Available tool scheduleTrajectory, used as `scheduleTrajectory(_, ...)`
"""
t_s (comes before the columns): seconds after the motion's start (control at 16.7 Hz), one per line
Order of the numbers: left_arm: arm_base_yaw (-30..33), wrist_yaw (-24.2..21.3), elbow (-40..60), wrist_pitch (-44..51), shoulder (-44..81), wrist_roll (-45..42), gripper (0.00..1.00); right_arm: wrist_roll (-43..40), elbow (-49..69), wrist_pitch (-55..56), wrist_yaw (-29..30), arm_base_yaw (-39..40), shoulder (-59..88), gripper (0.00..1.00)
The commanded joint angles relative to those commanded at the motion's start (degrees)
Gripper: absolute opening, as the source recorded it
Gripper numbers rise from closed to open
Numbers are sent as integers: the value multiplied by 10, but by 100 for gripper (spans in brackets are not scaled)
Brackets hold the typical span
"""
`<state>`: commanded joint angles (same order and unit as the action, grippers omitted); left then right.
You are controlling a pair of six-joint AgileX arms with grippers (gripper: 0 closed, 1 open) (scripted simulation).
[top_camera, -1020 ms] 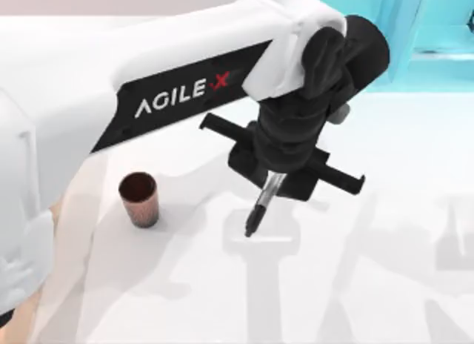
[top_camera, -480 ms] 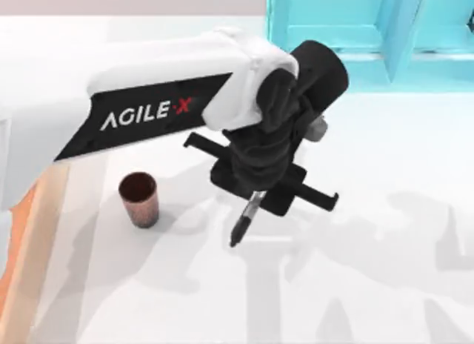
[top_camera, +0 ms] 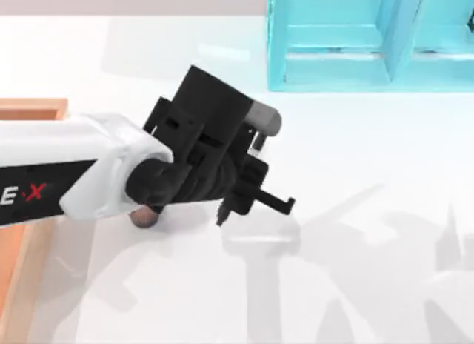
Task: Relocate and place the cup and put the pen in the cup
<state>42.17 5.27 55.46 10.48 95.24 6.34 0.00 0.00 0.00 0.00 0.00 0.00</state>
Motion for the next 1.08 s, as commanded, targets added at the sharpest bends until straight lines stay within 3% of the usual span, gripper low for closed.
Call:
scheduleTrajectory(0.3, -28, 6, -178, -172, -86, -39, 0, 0, 0, 0, 0, 0, 0, 100)
scheduleTrajectory(0.78, -77, 49, -406, -564, -320, -94, 0, 0, 0, 0, 0, 0, 0, 100)
scheduleTrajectory(1.08, -114, 55, -499, -668, -410, -92, 0, 0, 0, 0, 0, 0, 0, 100)
